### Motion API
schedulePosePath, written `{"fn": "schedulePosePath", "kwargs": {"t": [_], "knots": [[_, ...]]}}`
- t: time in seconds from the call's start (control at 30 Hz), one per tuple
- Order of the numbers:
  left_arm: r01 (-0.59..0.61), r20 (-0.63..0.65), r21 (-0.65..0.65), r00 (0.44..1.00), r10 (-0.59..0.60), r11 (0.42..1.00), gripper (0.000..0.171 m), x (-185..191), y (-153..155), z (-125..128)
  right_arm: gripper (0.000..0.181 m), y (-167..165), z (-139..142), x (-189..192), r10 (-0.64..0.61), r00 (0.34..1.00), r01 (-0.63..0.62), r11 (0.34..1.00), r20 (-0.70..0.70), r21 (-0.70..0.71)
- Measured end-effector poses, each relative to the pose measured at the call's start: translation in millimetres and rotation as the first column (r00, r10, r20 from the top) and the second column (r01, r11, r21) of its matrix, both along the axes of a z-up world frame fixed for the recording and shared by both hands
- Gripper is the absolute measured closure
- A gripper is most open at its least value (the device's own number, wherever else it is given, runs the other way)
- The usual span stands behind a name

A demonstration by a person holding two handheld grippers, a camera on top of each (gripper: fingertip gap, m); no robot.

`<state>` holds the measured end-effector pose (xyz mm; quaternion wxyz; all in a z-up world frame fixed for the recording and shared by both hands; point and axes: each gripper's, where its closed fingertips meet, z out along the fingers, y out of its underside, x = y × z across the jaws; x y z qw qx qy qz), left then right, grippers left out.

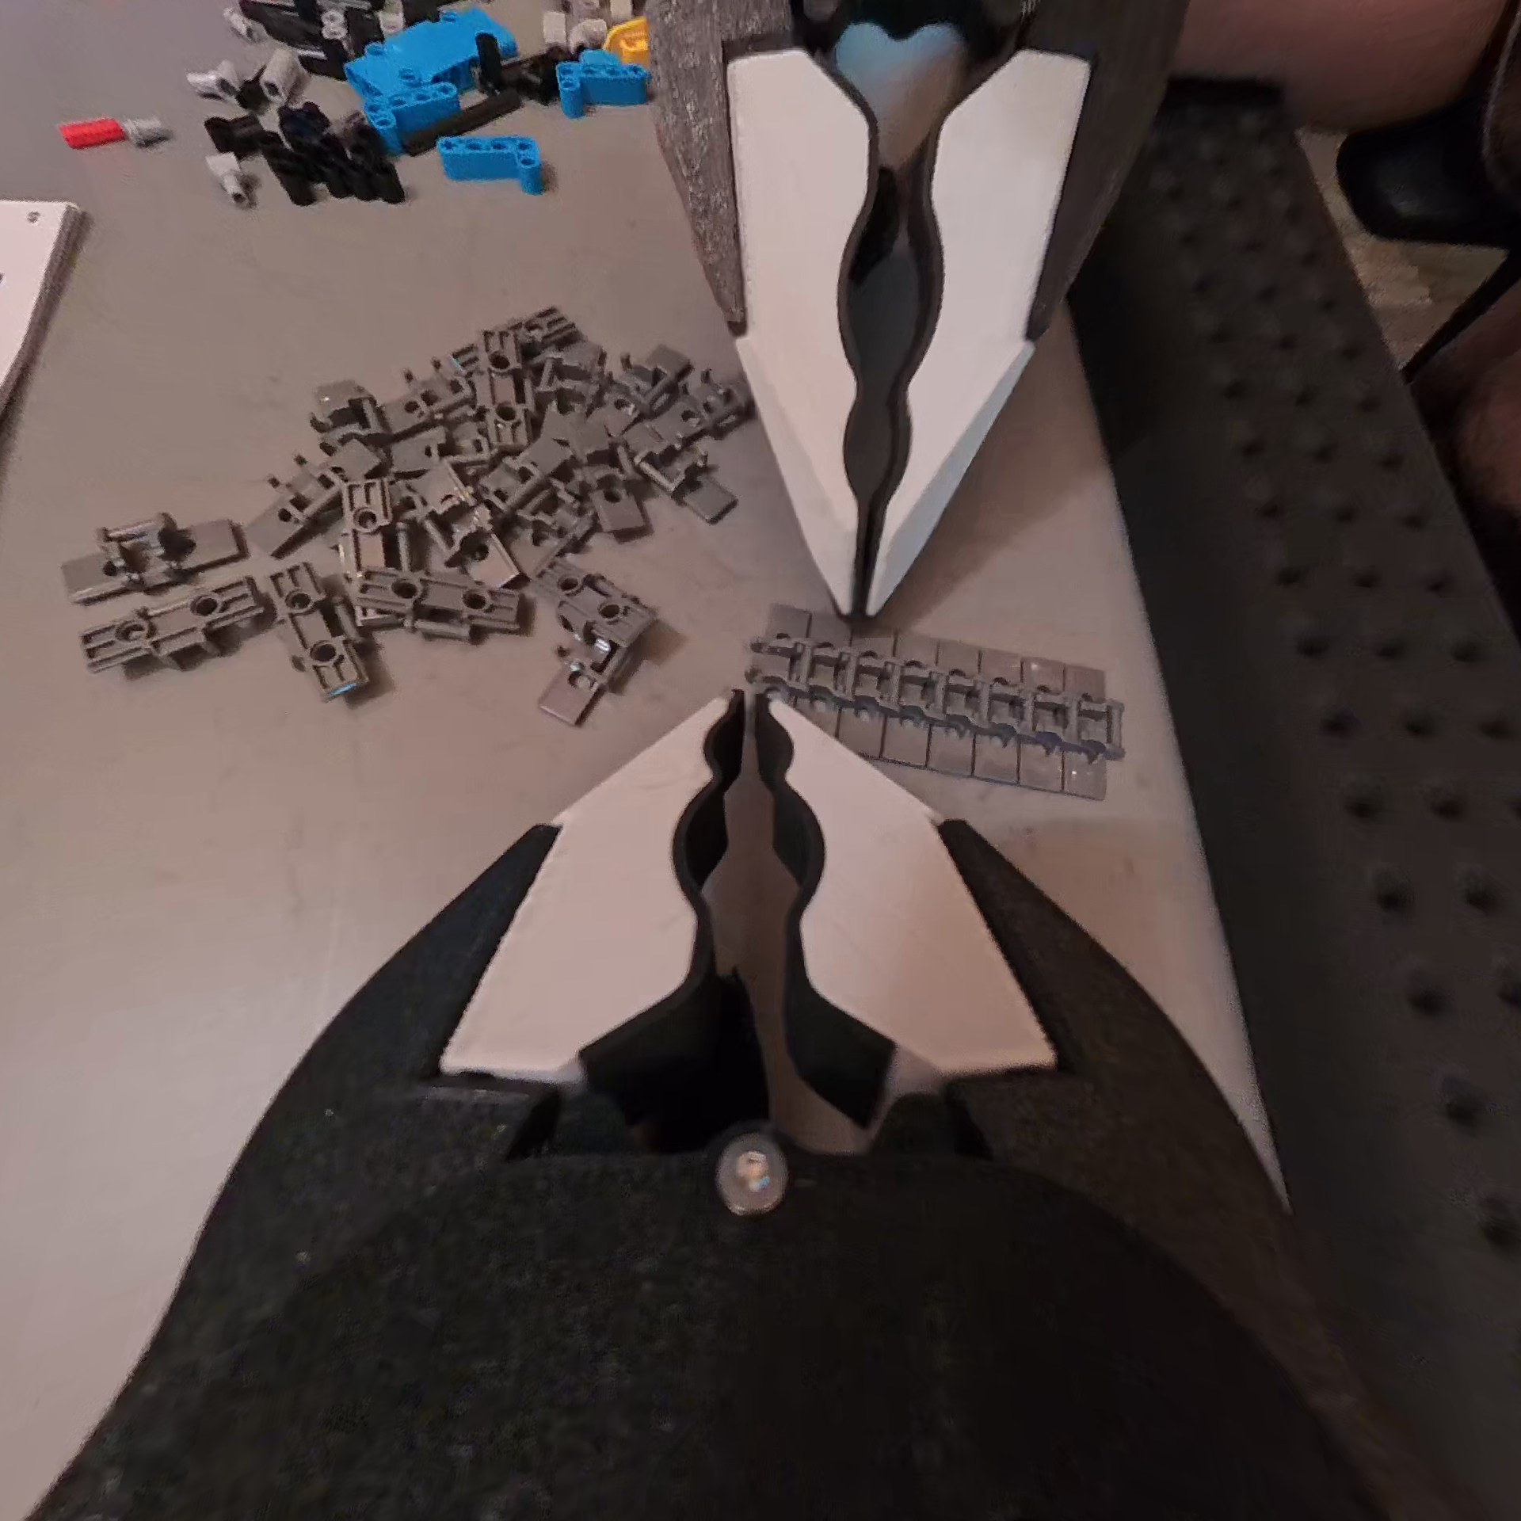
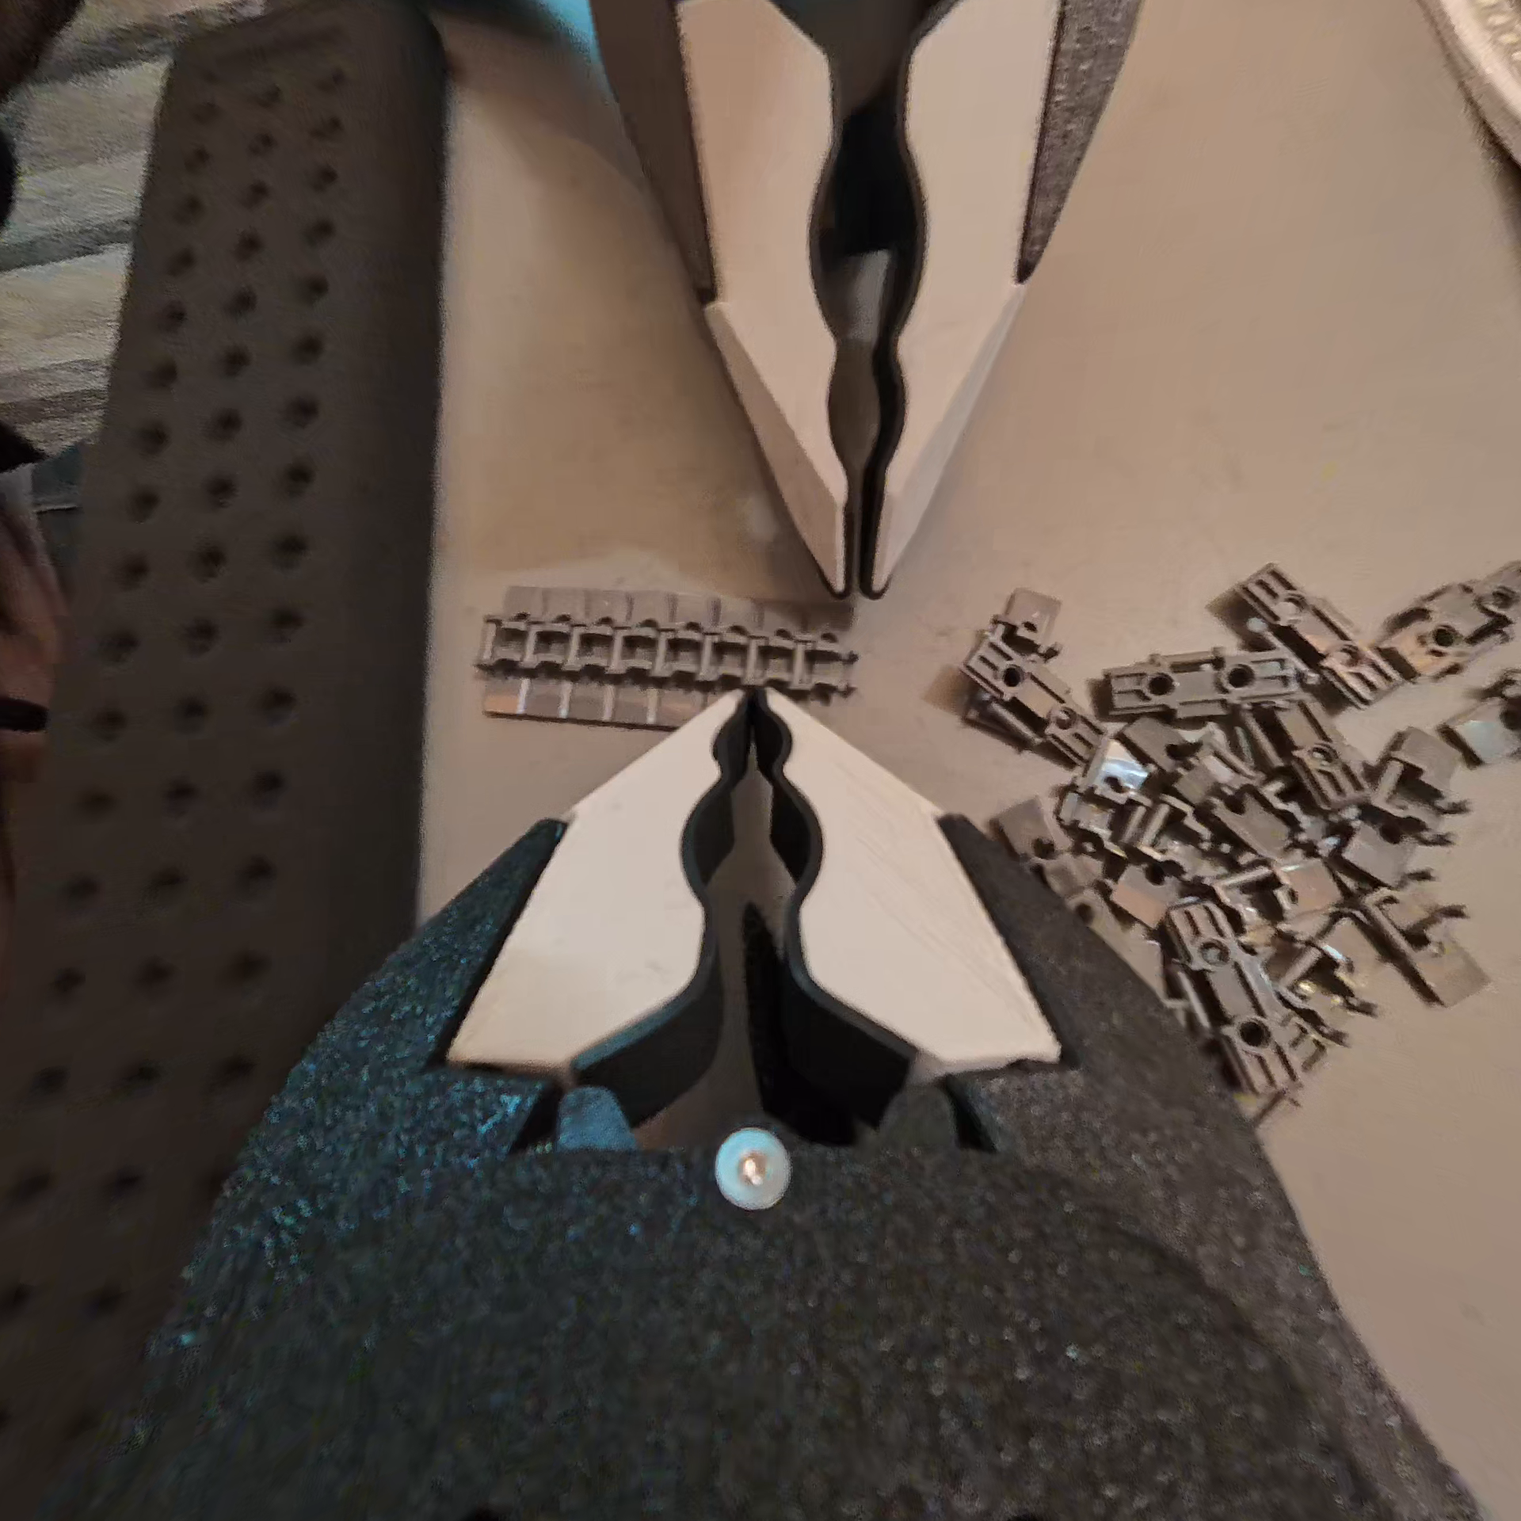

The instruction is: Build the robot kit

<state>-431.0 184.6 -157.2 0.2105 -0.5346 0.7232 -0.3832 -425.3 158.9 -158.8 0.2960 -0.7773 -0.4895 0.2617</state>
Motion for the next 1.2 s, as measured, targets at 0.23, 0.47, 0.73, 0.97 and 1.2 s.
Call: {"fn": "schedulePosePath", "kwargs": {"t": [0.23,0.47,0.73,0.97,1.2], "knots": [[0.001,-0.006,-0.027,1.000,-0.002,1.000,0.168,-0.9,-0.1,0.5,0.181,-2.9,-7.7,1.8,0.008,1.000,-0.008,1.000,0.027,-0.028],[0.000,-0.008,-0.037,1.000,0.000,0.999,0.168,-1.2,0.1,0.8,0.181,-6.7,-4.3,-2.1,0.029,0.999,-0.029,0.999,0.013,-0.023],[0.076,-0.053,-0.001,0.996,-0.076,0.997,0.168,-7.4,-11.7,-8.0,0.181,-12.1,-8.9,-4.7,0.052,0.998,-0.051,0.997,0.024,-0.051],[0.076,-0.051,0.010,0.996,-0.075,0.997,0.168,-7.2,-11.9,-8.5,0.181,-16.1,-4.5,-7.9,0.070,0.998,-0.071,0.996,-0.008,-0.063],[0.074,-0.050,0.015,0.996,-0.074,0.997,0.168,-7.1,-11.8,-8.6,0.181,-20.3,-8.6,-9.4,0.087,0.996,-0.087,0.992,-0.004,-0.092]]}}
